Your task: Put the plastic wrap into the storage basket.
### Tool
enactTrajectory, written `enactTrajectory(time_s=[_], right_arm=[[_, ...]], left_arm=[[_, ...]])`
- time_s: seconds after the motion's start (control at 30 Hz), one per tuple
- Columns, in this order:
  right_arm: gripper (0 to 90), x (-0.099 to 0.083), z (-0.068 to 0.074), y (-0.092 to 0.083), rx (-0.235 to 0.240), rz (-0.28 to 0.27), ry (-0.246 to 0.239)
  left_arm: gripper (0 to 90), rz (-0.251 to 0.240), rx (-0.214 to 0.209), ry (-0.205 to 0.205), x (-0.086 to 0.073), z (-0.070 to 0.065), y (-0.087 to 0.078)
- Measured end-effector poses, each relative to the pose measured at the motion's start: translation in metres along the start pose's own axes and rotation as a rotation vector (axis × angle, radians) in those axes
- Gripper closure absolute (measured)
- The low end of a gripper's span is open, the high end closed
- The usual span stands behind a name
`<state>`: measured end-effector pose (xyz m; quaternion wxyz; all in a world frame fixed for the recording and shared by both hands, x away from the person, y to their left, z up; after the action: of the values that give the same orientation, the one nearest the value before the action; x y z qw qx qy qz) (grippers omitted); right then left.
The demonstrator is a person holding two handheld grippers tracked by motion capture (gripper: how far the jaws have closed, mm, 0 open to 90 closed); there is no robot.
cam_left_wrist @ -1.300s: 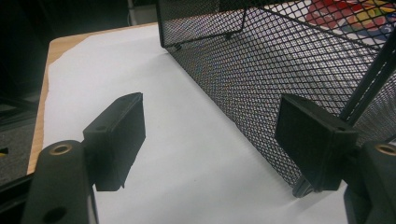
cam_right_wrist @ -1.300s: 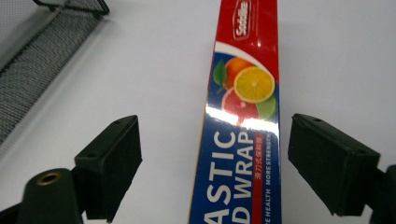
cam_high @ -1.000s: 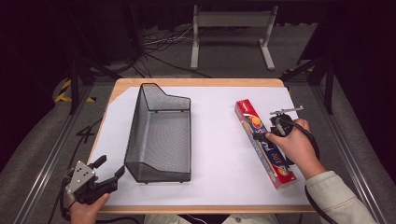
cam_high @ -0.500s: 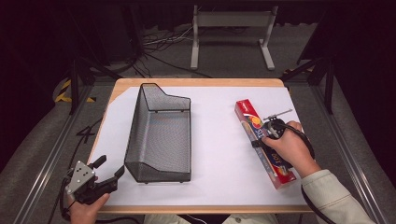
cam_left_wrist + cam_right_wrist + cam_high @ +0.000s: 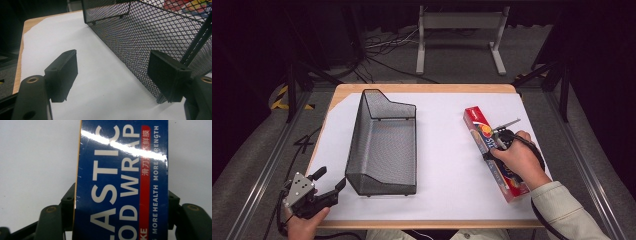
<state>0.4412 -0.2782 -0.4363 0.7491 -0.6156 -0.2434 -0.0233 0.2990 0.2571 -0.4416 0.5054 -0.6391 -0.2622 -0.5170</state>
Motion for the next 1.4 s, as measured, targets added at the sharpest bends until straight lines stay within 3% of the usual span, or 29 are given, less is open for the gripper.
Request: enactTrajectory(time_s=[0.33, 1.03, 1.4], right_arm=[[39.8, 0.000, -0.003, -0.010, 0.026, -0.046, 0.027], [39.8, 0.014, 0.016, -0.068, 0.075, -0.222, -0.030], [39.8, 0.018, 0.027, -0.085, 0.102, -0.252, -0.042]], left_arm=[[25.1, 0.000, 0.005, -0.002, 0.000, 0.000, 0.000], [25.1, 0.001, 0.004, -0.004, 0.000, 0.001, 0.000], [25.0, -0.002, 0.005, -0.008, 0.000, 0.001, 0.000]])
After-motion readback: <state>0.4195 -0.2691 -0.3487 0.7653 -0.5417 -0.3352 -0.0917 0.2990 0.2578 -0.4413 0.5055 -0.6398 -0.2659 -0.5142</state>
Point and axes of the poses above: each handheld gripper's, and its own axes: y roughly forward along the jaws, x roughly out of its top, z roughly to its left, the point moved 3 cm from there along y, roughly forward along the jaws, and after that the axes turned 6 degrees about x, right-handed, at the moved point
